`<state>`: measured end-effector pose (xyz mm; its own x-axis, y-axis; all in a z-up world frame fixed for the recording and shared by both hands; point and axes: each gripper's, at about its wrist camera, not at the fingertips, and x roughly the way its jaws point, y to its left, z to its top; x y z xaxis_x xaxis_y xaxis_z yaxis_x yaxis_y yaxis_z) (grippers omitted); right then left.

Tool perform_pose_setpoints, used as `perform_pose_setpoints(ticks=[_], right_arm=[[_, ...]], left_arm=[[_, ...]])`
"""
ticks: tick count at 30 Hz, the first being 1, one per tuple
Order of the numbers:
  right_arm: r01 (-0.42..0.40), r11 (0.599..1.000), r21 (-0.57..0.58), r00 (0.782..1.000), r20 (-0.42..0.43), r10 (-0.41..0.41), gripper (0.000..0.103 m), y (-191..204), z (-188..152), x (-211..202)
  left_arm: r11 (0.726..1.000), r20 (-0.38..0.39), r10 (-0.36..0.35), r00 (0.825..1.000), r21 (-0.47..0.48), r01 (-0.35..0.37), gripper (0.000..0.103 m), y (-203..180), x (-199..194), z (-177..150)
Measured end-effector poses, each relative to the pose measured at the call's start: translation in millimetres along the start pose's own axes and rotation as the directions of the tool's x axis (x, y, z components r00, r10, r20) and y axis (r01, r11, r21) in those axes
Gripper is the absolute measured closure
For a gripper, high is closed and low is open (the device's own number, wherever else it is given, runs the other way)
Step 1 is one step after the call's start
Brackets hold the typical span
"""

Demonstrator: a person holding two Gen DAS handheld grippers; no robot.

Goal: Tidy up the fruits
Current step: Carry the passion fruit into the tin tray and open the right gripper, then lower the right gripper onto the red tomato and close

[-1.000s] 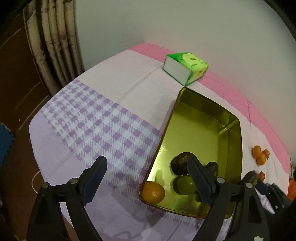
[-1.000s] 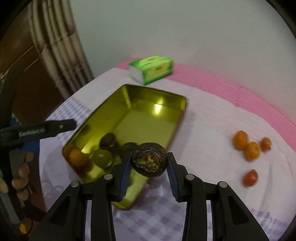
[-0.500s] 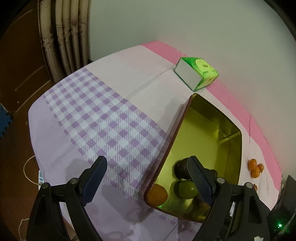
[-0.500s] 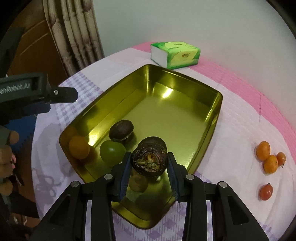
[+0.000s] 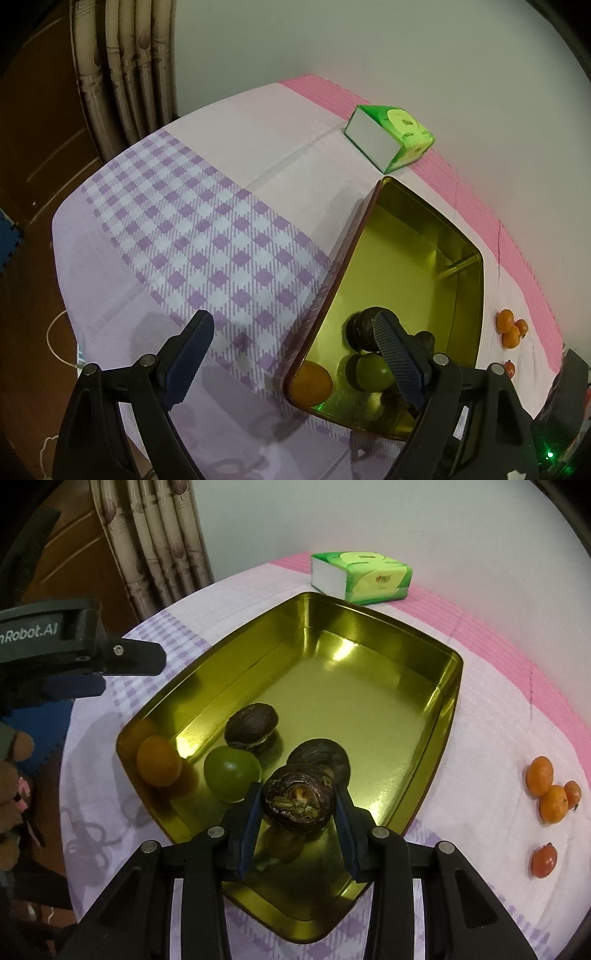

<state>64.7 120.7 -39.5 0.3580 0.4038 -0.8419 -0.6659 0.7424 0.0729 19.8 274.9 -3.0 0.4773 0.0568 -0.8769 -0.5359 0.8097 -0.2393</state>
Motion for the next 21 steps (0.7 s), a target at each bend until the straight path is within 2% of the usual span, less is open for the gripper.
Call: perform_pose_setpoints(ticks=[7,13,17,21], right_arm=[[-0.022,1.0,0.01,1.0,-0.001,0.022,0.059,1,-1,-3],[-0.031,0.999,0.045,0.998,0.064,0.028,0.057,-6,1,-28],[0.001,0.997,0.074,0.993,0.114,-0.009,0.051,-22,-1,-48],[0.046,0.988,0.146,0.989,0.135,-0.066,0.05,-54,-11,-62]], left_arm=[[1.0,-0.01,0.001,1.0,0.0,-0.001,0.017,1,1,-1],[1.0,-0.009,0.003,1.0,0.003,-0.003,0.017,1,2,-1],[1.0,-0.009,0.004,1.0,0.003,-0.004,0.017,0,2,-1],[1.0,-0.004,0.009,1.0,0.015,-0.009,0.017,-1,1,-2]])
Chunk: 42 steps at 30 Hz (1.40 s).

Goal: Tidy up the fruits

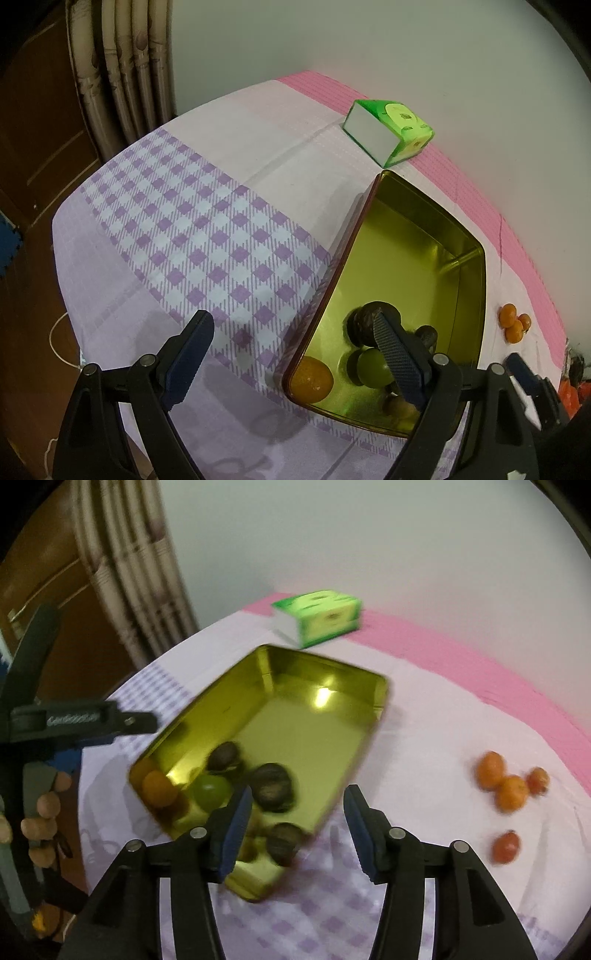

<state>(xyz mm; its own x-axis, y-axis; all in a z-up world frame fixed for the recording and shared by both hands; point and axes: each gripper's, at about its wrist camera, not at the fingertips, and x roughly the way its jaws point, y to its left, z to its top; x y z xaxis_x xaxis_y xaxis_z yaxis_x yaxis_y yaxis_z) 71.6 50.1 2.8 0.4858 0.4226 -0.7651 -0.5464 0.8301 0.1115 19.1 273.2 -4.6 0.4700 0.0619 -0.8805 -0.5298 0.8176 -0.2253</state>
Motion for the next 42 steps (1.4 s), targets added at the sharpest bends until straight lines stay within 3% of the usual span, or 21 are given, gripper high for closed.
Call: perform_pose_setpoints(ticks=[5,11,17,34,42], right_arm=[[0.097,0.991,0.094,0.995,-0.002,-0.098,0.05,-52,-10,-8],[0.225,0.956,0.191,0.974,-0.028,-0.223,0.05,-110,-31,-10],[0.263,0.929,0.262,0.965,-0.059,-0.256,0.05,-146,-47,-6],[0.342,0.91,0.232,0.939,-0.063,-0.337,0.051,-151,-60,25],[0.314,0.918,0.24,0.949,-0.048,-0.312,0.071,-155,-66,31]], left_arm=[[0.999,0.016,0.013,1.0,0.045,-0.014,0.017,-9,-2,-2],[0.992,0.036,0.012,0.999,0.122,-0.017,0.017,-23,-6,-7],[0.991,0.033,0.019,0.999,0.132,-0.023,0.017,-24,-5,-8],[0.98,0.052,0.044,0.998,0.194,-0.053,0.017,-36,-3,-15],[0.968,0.076,0.078,0.994,0.232,-0.094,0.017,-42,-2,-19]])
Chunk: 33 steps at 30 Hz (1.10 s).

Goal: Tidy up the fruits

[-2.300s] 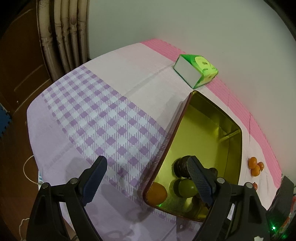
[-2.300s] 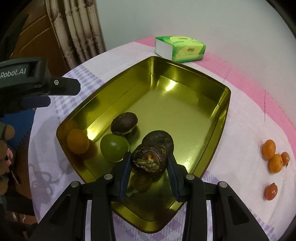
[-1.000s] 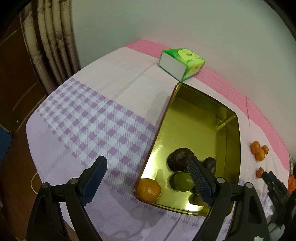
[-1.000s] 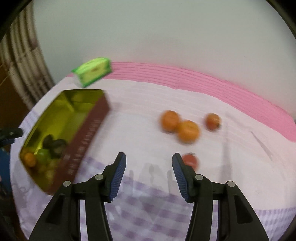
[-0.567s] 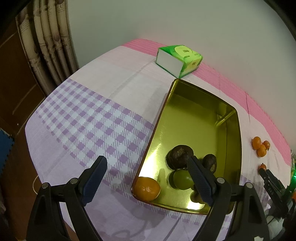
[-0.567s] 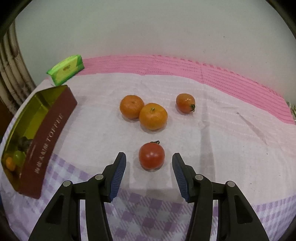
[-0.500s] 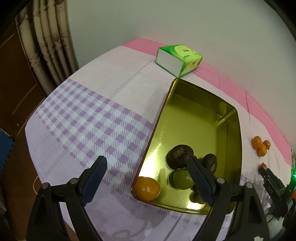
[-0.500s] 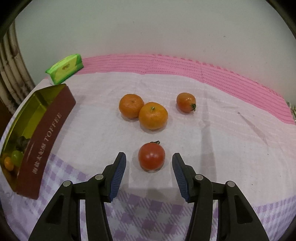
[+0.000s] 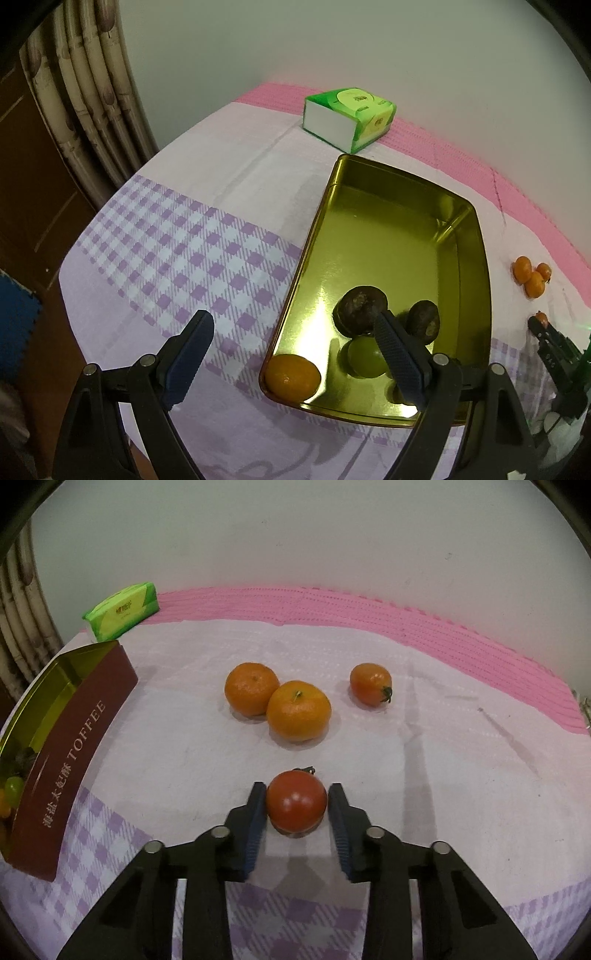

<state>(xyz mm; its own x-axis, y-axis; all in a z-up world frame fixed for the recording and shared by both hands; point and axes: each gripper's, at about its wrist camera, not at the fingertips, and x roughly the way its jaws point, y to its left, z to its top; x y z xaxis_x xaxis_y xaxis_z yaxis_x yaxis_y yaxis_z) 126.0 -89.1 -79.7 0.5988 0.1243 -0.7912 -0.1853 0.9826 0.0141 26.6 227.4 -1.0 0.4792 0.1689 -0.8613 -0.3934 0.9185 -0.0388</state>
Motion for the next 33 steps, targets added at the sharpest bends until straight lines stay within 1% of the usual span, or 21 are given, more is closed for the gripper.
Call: perform_pose_setpoints(ticks=[4,6,10,16,22,24,27,30,31,33], right_arm=[[-0.019,1.0,0.013,1.0,0.004,0.019,0.071,-9,-2,-2],[-0.022,0.999,0.024,1.0,0.005,0.022,0.071,-18,-4,-3],[0.008,0.999,0.049,1.0,0.01,-0.009,0.071,-43,-4,-5],[0.06,0.994,0.094,0.998,0.007,-0.061,0.071,-87,-6,-7],[0.102,0.989,0.11,0.995,-0.009,-0.102,0.071,-122,-9,-4],[0.1,0.989,0.111,0.995,-0.006,-0.1,0.071,-129,-10,-2],[0.103,0.988,0.114,0.995,0.002,-0.104,0.071,-139,-13,-4],[0.102,0.99,0.095,0.994,0.024,-0.105,0.069,-139,-15,-5],[0.109,0.99,0.094,0.993,0.029,-0.112,0.066,-139,-16,-5],[0.127,0.985,0.119,0.991,0.02,-0.131,0.051,-143,-16,-4]], left_arm=[[1.0,0.005,0.001,1.0,0.021,-0.001,0.017,-7,0,-1],[0.999,0.01,-0.01,1.0,0.042,0.01,0.017,-14,-2,-1],[0.996,0.013,-0.026,1.0,0.081,0.024,0.017,-33,-4,-2],[0.981,0.018,-0.108,0.994,0.162,0.104,0.017,-86,-8,3],[0.949,0.021,-0.176,0.984,0.27,0.164,0.017,-152,-9,8],[0.935,0.011,-0.2,0.98,0.3,0.188,0.017,-175,-8,12],[0.921,0.007,-0.224,0.975,0.328,0.209,0.017,-196,-2,17],[0.907,-0.024,-0.235,0.972,0.355,0.228,0.017,-220,10,22],[0.898,-0.039,-0.246,0.968,0.367,0.243,0.017,-228,15,23],[0.892,-0.045,-0.237,0.971,0.387,0.236,0.017,-240,24,24]])
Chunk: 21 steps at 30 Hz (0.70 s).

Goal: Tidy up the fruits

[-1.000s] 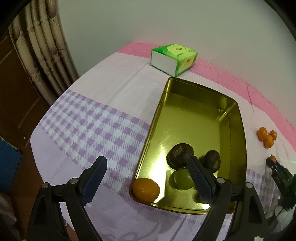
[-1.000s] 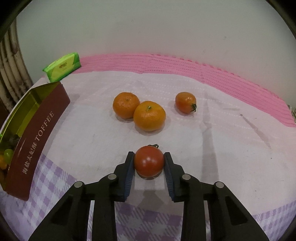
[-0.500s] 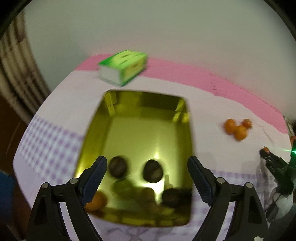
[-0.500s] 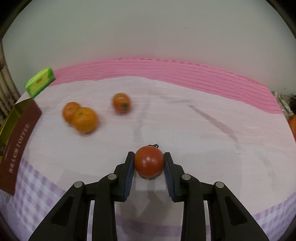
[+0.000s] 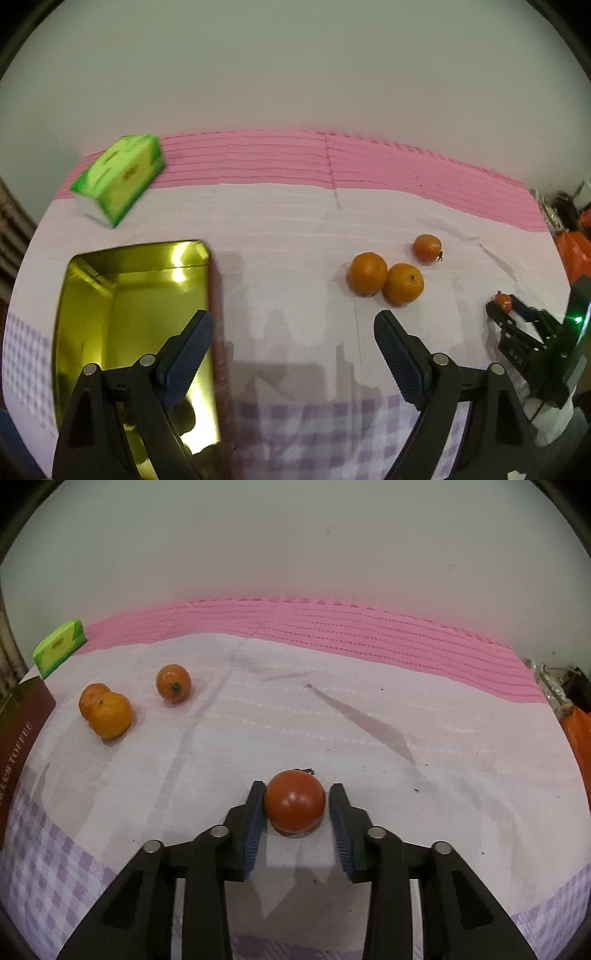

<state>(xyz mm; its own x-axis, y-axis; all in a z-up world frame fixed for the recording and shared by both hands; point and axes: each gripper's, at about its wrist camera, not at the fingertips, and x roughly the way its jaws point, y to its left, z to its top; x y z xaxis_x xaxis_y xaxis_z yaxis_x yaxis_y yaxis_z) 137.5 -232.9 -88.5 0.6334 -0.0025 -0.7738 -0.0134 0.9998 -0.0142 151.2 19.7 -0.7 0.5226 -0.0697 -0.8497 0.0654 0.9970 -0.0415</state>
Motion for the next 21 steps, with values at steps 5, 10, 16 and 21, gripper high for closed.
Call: perform_pose_setpoints(ticks=[5,10,16,21], right_arm=[[0.0,0.999,0.04,0.999,-0.037,0.001,0.011,-6,4,9],[-0.016,1.0,0.022,0.999,-0.036,0.016,0.011,-4,3,9],[-0.015,1.0,0.022,0.999,-0.036,0.016,0.011,-5,3,9],[-0.017,1.0,0.022,0.999,-0.037,0.017,0.01,-3,3,10]], left_arm=[[0.997,-0.041,0.036,0.999,0.075,-0.033,0.023,-20,27,6],[0.996,-0.081,0.008,0.997,0.094,0.0,0.035,-28,46,10],[0.99,-0.091,-0.082,0.992,0.104,0.091,0.052,-33,58,16],[0.98,-0.097,-0.128,0.987,0.139,0.141,0.06,-43,61,16]])
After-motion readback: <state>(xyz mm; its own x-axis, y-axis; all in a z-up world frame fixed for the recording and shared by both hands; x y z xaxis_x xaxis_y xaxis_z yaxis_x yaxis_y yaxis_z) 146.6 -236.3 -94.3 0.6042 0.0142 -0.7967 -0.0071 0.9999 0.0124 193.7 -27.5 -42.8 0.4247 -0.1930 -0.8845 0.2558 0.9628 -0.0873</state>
